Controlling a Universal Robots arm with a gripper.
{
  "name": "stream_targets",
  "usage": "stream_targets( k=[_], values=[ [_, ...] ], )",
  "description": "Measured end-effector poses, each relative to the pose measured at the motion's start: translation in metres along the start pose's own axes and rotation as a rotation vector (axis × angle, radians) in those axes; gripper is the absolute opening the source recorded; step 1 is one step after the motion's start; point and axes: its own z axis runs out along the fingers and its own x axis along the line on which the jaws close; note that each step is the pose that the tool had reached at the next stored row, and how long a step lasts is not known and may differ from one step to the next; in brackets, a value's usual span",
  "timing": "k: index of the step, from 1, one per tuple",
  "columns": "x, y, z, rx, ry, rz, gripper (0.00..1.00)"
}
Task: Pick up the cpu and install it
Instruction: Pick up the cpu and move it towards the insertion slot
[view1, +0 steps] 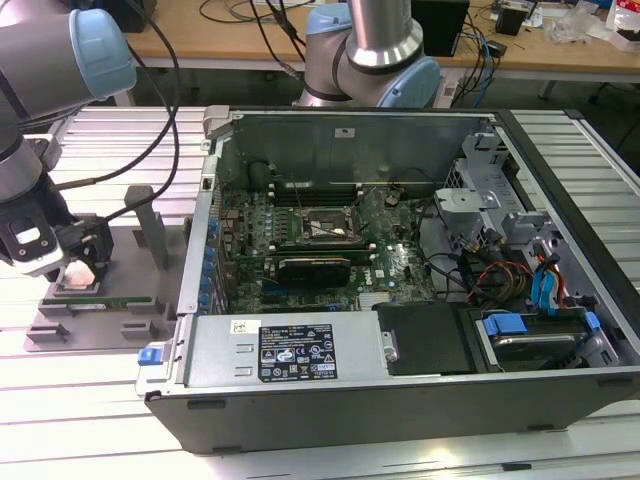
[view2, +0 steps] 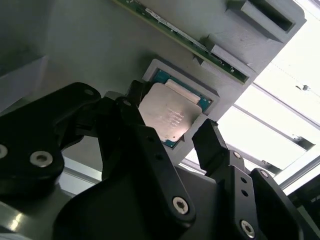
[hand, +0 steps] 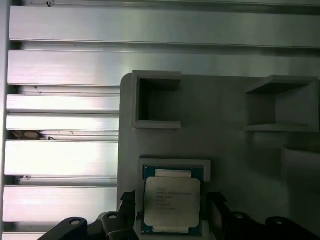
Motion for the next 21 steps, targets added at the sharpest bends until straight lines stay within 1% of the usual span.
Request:
stream_targets(
  k=[4, 5, 7, 10, 14, 17, 19, 21],
  values=[
    [-0.0013, -0.0001, 0.0, 0.0001, 0.0001, 0.0, 0.68],
    [-0.0013, -0.0001, 0.0001, 0.0014, 0.0004, 0.0, 0.68],
    [-0.0016, -0.0001, 0.0013, 0.002, 0.0002, 0.0, 0.68],
    [-0.0027, 0.0011, 0.0019, 0.002, 0.0002, 0.0, 0.68],
    [-0.0027, 0.003, 0.0034, 0.002, 0.0004, 0.0, 0.68],
    [-0.0026, 0.003, 0.0036, 0.0019, 0.0002, 0.0, 0.68],
    [-0.0011, 0.0024, 0.0036, 0.0019, -0.0002, 0.0, 0.68],
    [-0.0011, 0.0024, 0.0039, 0.0022, -0.0004, 0.012, 0.68]
  ],
)
